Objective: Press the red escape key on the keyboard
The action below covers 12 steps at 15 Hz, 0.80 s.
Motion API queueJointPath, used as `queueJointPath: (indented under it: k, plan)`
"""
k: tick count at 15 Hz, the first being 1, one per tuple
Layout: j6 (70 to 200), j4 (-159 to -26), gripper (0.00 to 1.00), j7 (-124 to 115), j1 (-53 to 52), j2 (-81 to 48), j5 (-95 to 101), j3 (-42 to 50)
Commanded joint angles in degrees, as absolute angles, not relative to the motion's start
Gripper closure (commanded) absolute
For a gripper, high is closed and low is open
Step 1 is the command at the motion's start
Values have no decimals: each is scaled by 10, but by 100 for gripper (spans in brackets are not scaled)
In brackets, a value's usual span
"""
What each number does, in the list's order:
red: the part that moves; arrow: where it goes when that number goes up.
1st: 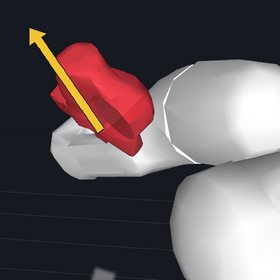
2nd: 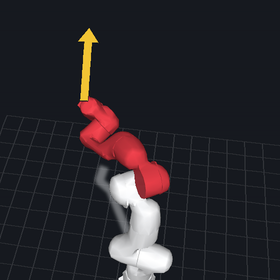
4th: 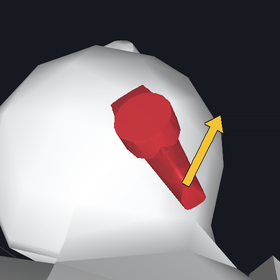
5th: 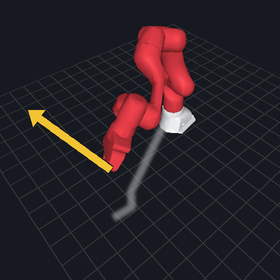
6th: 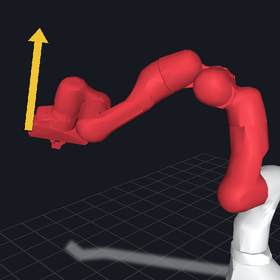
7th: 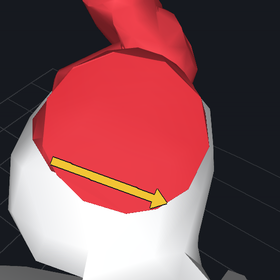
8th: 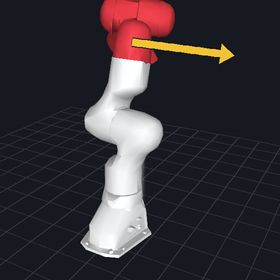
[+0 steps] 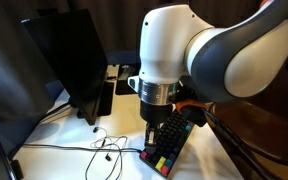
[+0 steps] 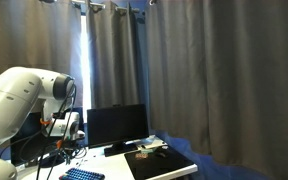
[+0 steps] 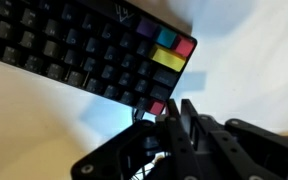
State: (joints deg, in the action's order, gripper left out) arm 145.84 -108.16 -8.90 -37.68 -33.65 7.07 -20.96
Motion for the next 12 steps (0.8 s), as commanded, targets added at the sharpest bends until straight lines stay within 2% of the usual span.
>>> queueJointPath:
  k: [1,12]
  plan:
    - [1491,-1063,100,-75,-385,-358,60,-201]
    - [1523,-1051,100,-68,-382,-390,53,-199]
